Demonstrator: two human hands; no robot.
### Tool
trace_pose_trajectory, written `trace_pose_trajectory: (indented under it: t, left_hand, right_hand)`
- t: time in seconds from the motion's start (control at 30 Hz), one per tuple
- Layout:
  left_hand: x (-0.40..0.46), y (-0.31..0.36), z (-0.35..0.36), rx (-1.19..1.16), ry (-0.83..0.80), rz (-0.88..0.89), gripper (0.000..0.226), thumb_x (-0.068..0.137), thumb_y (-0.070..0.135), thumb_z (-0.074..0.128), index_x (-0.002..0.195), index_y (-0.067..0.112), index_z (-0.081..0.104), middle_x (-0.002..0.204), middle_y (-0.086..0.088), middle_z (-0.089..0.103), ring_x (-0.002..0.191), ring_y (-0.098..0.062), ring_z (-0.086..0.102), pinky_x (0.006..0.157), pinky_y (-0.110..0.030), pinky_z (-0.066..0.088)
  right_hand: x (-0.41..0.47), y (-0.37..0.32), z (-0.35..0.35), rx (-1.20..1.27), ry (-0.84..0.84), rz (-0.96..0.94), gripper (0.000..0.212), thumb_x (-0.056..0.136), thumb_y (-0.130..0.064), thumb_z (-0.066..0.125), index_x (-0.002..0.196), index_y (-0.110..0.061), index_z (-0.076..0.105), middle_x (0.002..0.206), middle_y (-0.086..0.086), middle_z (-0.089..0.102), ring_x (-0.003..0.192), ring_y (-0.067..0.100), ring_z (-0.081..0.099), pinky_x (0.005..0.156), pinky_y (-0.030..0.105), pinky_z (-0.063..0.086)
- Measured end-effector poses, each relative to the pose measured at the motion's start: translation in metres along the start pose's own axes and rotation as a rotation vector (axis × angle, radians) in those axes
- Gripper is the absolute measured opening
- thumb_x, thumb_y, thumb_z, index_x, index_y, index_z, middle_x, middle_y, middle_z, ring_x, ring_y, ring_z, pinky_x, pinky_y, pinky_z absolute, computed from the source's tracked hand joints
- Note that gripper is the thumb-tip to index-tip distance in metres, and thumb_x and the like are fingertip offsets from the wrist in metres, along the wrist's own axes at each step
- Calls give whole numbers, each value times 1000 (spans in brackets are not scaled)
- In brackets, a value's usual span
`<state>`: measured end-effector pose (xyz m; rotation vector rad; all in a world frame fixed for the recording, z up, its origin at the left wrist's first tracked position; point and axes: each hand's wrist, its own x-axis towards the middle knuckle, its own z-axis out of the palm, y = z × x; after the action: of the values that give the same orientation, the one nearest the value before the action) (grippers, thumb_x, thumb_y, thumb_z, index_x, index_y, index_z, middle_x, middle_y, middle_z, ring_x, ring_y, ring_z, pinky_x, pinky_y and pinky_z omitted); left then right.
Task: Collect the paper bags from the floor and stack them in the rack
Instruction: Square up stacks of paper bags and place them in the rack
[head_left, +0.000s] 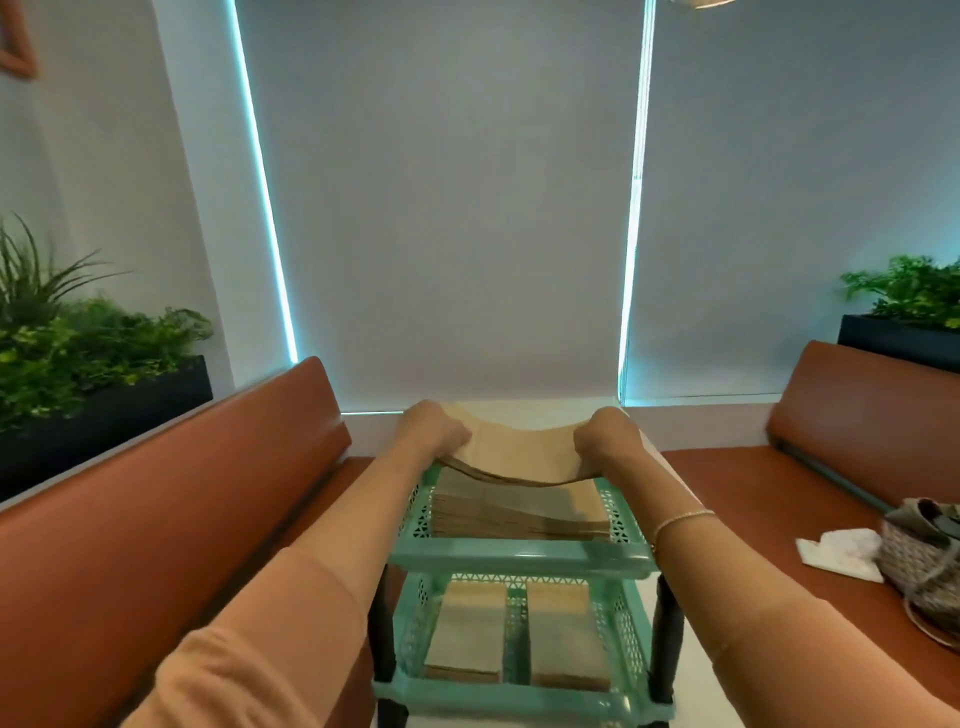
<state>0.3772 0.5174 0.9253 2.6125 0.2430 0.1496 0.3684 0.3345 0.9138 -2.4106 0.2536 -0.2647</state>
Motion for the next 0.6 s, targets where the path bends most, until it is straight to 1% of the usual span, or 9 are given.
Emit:
trace_pose_trajectory:
  t: [0.1, 0.17, 0.23, 0.3, 0.37, 0.4, 0.43, 0.5, 0.6]
  left_hand:
    - [12, -8, 10, 5, -33, -6, 44, 90, 26, 57, 127, 3, 48, 124, -13, 57, 113, -26, 55, 90, -30, 45]
    - [17, -12, 15, 17, -61, 7, 47, 91, 28, 57, 132, 7, 47, 129, -12, 55, 117, -26, 54, 94, -30, 44]
    - [22, -17, 19, 25, -71, 11, 45, 90, 29, 58, 128, 5, 51, 126, -12, 57, 115, -26, 55, 92, -30, 45]
    - [27, -21, 23, 35, -89, -4, 41, 91, 31, 57, 119, 1, 55, 114, -11, 60, 111, -25, 57, 85, -29, 46]
    - [31, -24, 28, 34, -114, -18, 42, 91, 31, 57, 118, -1, 56, 108, -9, 61, 109, -25, 59, 83, -28, 46]
    - [32, -26, 31, 36, -120, -20, 44, 91, 32, 56, 119, -2, 55, 113, -11, 61, 109, -26, 59, 87, -29, 47]
    - [33, -26, 33, 43, -115, -20, 47, 91, 33, 56, 122, -2, 54, 118, -13, 61, 111, -26, 58, 92, -30, 48]
    - [34, -28, 37, 64, -91, -19, 51, 91, 34, 55, 126, -3, 51, 125, -15, 58, 116, -27, 55, 99, -32, 45]
    - [36, -30, 40, 95, -56, -14, 53, 90, 36, 55, 127, -1, 51, 127, -14, 57, 116, -27, 55, 95, -30, 45]
  right_hand:
    - [7, 4, 9, 26, -3, 35, 25, 94, -6, 43, 111, 6, 57, 116, 20, 59, 96, 29, 54, 87, 31, 44]
    - [13, 7, 14, 18, 6, 46, 23, 94, -7, 45, 108, 6, 57, 112, 19, 60, 86, 23, 48, 80, 29, 42]
    - [18, 10, 20, -16, -5, 56, 22, 94, -9, 47, 108, 5, 57, 101, 15, 59, 83, 21, 44, 75, 26, 38]
    - [22, 11, 25, -58, -28, 63, 20, 93, -10, 48, 105, 3, 58, 83, 8, 51, 81, 20, 44, 70, 24, 35]
    - [26, 13, 30, -75, -31, 74, 12, 92, -11, 49, 93, -2, 57, 76, 6, 46, 80, 20, 44, 62, 23, 35]
    - [26, 14, 32, -78, -26, 79, 11, 92, -11, 50, 84, -4, 54, 77, 7, 47, 80, 20, 45, 57, 22, 33]
    - [28, 16, 35, -77, -19, 85, 14, 92, -11, 51, 79, -5, 51, 81, 8, 49, 80, 21, 45, 57, 22, 34]
    - [30, 18, 38, -78, -16, 88, 12, 91, -11, 52, 82, -4, 51, 87, 10, 51, 81, 21, 47, 66, 25, 37]
    - [31, 22, 41, -106, -20, 92, 9, 90, -11, 53, 86, -4, 53, 89, 11, 51, 83, 22, 48, 72, 28, 41]
